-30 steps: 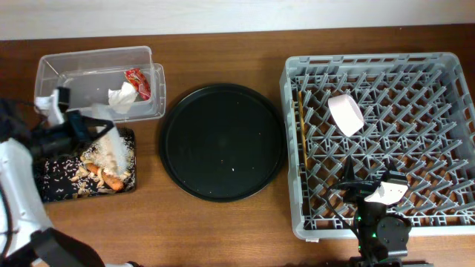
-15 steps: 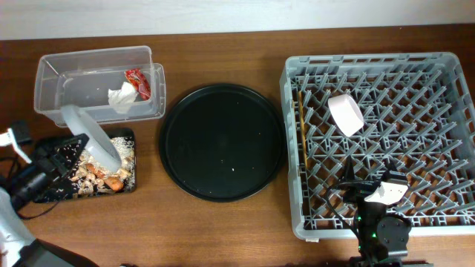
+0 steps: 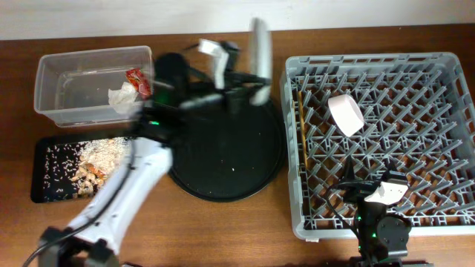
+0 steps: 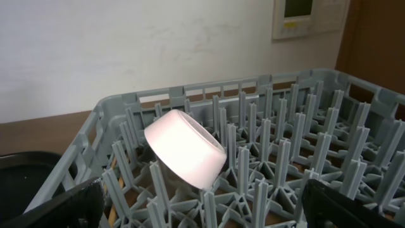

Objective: Sort waste into correct bins and load items into the dishwasher rack
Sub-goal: 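Carry the empty plate with the left gripper and stand it in the rack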

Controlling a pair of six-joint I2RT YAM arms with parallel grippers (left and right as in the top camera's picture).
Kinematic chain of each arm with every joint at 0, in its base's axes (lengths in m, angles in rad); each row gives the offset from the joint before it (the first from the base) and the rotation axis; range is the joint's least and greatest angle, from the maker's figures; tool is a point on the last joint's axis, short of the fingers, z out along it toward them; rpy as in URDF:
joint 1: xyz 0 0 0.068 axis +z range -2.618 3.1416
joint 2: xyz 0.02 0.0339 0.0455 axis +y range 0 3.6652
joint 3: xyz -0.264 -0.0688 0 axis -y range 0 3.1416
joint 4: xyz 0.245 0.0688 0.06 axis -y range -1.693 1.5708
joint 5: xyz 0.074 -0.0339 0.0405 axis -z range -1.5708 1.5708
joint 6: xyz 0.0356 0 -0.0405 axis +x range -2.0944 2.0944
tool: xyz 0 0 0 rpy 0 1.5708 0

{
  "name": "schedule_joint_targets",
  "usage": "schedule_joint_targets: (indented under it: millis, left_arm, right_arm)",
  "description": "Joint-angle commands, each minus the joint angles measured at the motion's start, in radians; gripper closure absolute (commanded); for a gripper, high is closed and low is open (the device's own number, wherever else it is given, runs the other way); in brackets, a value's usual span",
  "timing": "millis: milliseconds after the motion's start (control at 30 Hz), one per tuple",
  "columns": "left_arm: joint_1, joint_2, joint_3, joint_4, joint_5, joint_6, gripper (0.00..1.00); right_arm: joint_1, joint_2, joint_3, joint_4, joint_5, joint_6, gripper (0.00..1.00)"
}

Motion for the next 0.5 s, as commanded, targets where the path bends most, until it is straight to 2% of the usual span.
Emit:
schedule_joint_targets:
  millis: [0, 33, 133, 300, 367, 400, 433, 467]
  left_arm:
    - [-0.136, 0.156, 0.003, 0.214, -0.108, -0.25, 1.0]
    - [-0.168, 0.213, 0.003, 0.314, -0.094, -0.312, 1.0]
    - [-0.231, 0.335, 0.003, 0.454, -0.1, -0.444, 1.0]
    - [-0.241, 0.387, 0.003, 0.452, -0.111, -0.472, 1.0]
    - [-0.237, 0.387, 0.003, 0.452, -0.11, -0.463, 0.94]
    - [-0.229, 0.387, 0.003, 0.441, -0.107, -0.457, 0.61]
    - [-0.221, 0.387, 0.003, 0.44, -0.087, -0.456, 0.03]
    - [-0.211, 0.387, 0.003, 0.441, -0.058, -0.456, 0.01]
  right_arm:
    - [-0.008, -0.006, -0.005, -0.008, 0.002, 0.003, 0.02]
    - [-0.008, -0.006, -0.005, -0.008, 0.002, 0.003, 0.02]
    - [-0.008, -0.006, -0.005, -0.008, 0.002, 0.003, 0.02]
    - [-0.008, -0.006, -0.005, -0.008, 0.002, 0.003, 0.02]
    - [-0.008, -0.006, -0.005, -0.008, 0.002, 0.003, 0.02]
    - [-0.008, -0.006, -0.005, -0.008, 0.002, 0.003, 0.02]
    - [-0.008, -0.006, -0.005, -0.008, 0.002, 0.003, 0.02]
    - [-0.008, -0.006, -0.005, -0.008, 0.002, 0.003, 0.02]
